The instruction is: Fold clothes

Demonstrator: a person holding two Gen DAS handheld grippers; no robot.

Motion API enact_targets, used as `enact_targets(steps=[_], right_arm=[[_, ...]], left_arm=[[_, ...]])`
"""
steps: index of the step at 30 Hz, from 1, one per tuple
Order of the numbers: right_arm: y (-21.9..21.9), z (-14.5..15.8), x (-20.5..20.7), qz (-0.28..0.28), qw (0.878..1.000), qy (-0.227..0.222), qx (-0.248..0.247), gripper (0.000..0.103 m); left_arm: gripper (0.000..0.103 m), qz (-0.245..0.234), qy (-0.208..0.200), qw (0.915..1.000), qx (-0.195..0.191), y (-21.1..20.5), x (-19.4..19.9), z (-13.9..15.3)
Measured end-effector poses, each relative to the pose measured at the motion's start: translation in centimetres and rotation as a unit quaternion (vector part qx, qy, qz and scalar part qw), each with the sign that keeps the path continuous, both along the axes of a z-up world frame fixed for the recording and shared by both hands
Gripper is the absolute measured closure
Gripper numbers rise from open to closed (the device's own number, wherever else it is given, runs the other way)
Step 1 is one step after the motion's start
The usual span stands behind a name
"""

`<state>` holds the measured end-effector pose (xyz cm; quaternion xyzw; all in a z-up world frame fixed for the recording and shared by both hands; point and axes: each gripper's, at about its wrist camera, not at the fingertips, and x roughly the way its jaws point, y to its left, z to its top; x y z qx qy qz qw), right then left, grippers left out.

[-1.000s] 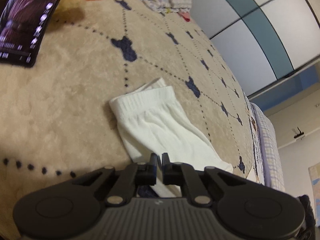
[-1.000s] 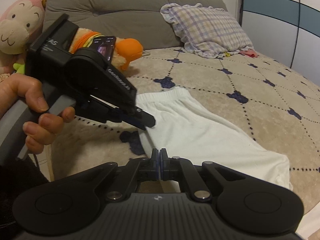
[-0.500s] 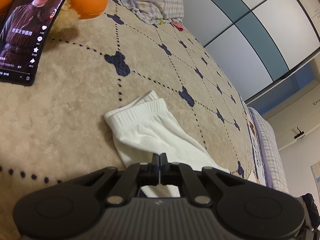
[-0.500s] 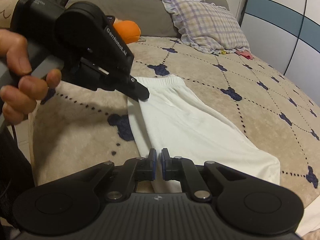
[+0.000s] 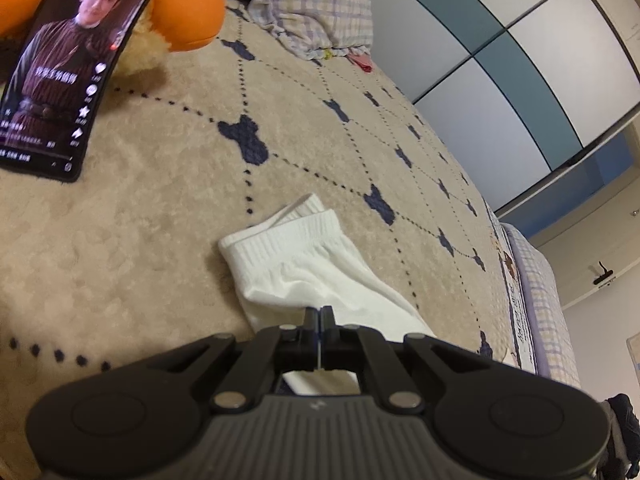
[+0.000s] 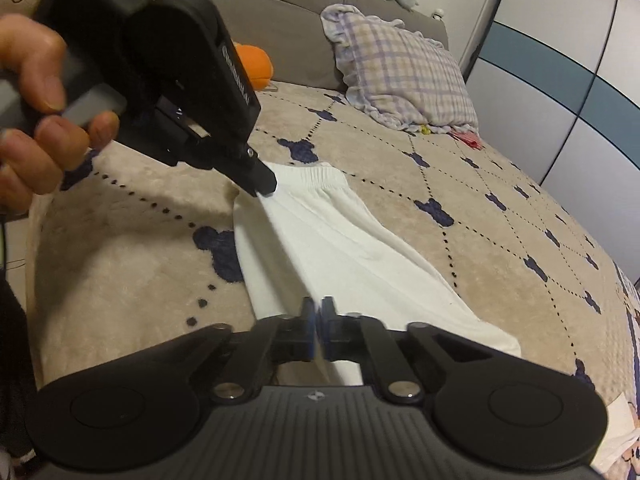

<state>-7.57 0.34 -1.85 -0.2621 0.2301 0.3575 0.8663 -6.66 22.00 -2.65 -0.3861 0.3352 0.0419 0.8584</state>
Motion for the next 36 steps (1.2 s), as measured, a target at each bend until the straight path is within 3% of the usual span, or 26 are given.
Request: enact_targets(steps=[5, 10, 14, 16, 18, 19, 28, 36], right_arm=[[-0.1, 0.6, -1.5, 0.035, 0.999, 0.011, -0.002, 0.102], [1.2, -1.3, -1.5, 0.036, 0.998, 0.019, -0.043, 0.101], [1.3, -1.3, -1.7, 0.031, 0.998, 0.022, -0.046, 0.099], [0.8, -0.6, -1.6, 0.027, 0.998, 0.035, -0.036, 0.093], [-0.1, 0.0, -1.5, 0.017, 0.999, 0.045, -0.021, 0.084], [-0.5, 0.3, -1.4, 0.011, 0.999, 0.049, -0.013, 0.08], [-3.9, 2.0, -0.9, -0.042, 0.997, 0.054, 0.029, 0.073], [-6.1, 2.0, 1.5, -0.121, 0.991, 0.046, 0.027, 0.073]], left_arm=[[0.103, -0.007, -0.003, 0.9999, 0.015, 0.0, -0.5, 0.2], [0.102, -0.024, 0.053, 0.998, 0.026, 0.0, 0.4, -1.9], [0.1, -0.032, 0.06, 0.9971, 0.033, 0.0, 0.6, -2.2], [0.091, -0.03, 0.059, 0.9972, 0.036, 0.1, 0.3, -1.6], [0.075, -0.02, 0.053, 0.9974, 0.046, 0.2, -0.2, -0.9], [0.073, -0.015, 0.046, 0.9973, 0.055, 0.1, -0.4, -0.5], [0.067, 0.008, 0.001, 0.9903, 0.139, 0.5, 1.1, 1.7], [0.073, -0.046, -0.014, 0.9869, 0.154, -2.3, 4.1, 1.3]])
